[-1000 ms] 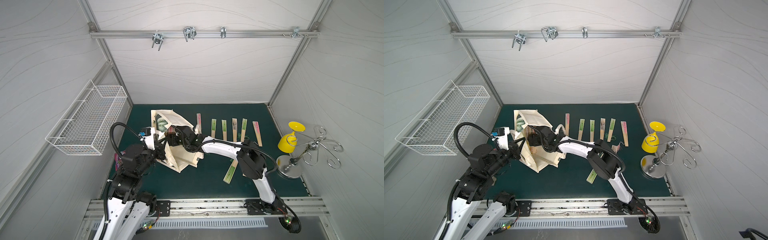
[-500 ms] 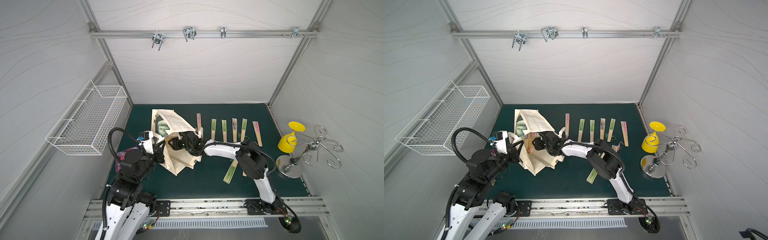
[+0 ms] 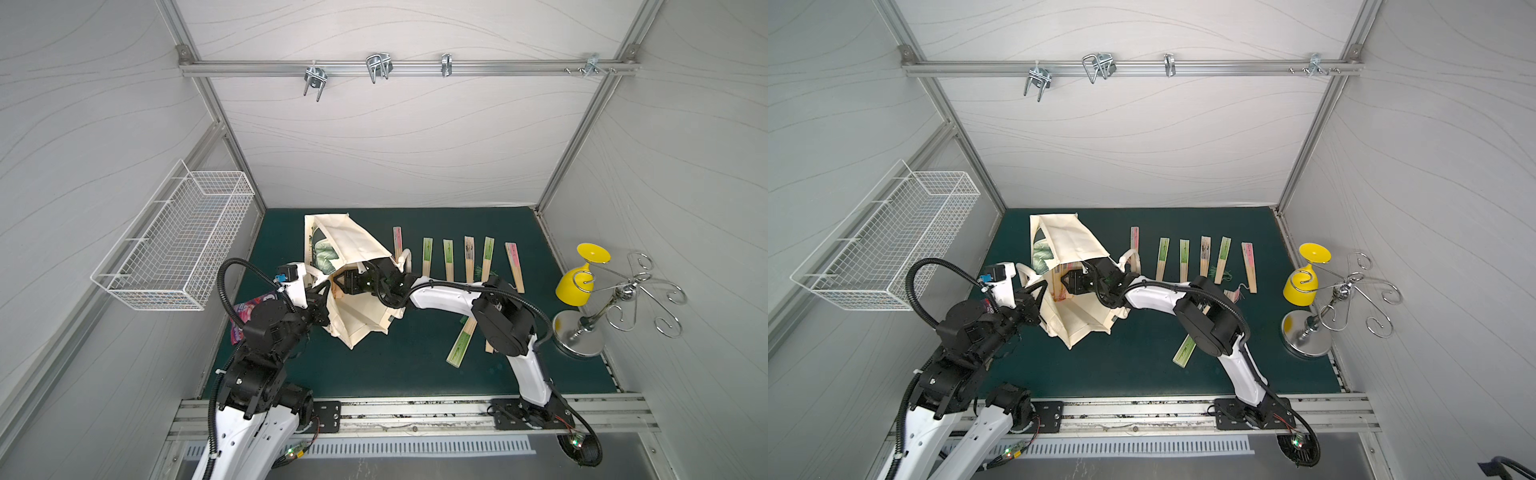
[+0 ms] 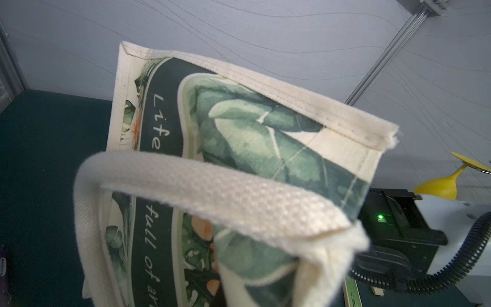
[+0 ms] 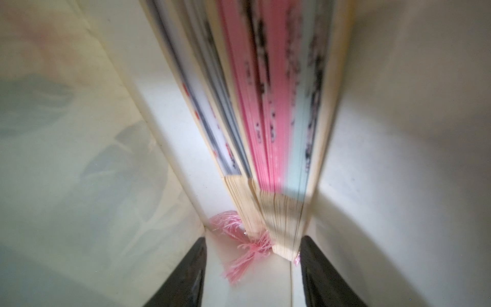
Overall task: Take out the folding fans from the tote bags
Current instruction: Pick up the folding fan from the canvas bag.
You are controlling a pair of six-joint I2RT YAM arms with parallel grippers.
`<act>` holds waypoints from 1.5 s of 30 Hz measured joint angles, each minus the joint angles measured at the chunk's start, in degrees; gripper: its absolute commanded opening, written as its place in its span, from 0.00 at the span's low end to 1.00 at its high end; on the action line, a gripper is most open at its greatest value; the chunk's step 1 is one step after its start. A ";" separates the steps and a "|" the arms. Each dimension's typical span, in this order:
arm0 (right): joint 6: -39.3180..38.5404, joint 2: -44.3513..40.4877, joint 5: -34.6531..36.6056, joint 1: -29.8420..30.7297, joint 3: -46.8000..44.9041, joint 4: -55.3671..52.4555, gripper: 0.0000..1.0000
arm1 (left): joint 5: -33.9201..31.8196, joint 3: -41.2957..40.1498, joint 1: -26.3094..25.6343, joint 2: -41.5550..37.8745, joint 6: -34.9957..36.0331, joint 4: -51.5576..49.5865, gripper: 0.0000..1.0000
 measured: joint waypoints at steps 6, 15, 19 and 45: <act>0.66 1.75 -1.81 -0.11 1.90 1.90 0.69 | 0.66 -0.98 0.02 -0.55 -0.57 1.42 0.00; 0.17 5.53 -1.75 -0.28 7.48 2.69 0.69 | 3.04 -3.34 0.31 0.07 -4.70 6.36 0.00; -1.57 6.14 -1.97 -0.28 8.92 3.04 0.76 | 4.76 -3.43 0.44 0.76 -5.77 8.22 0.00; -4.31 -1.09 -4.98 -1.75 -3.87 4.92 0.49 | 2.21 -2.56 0.37 2.34 -3.48 4.09 0.00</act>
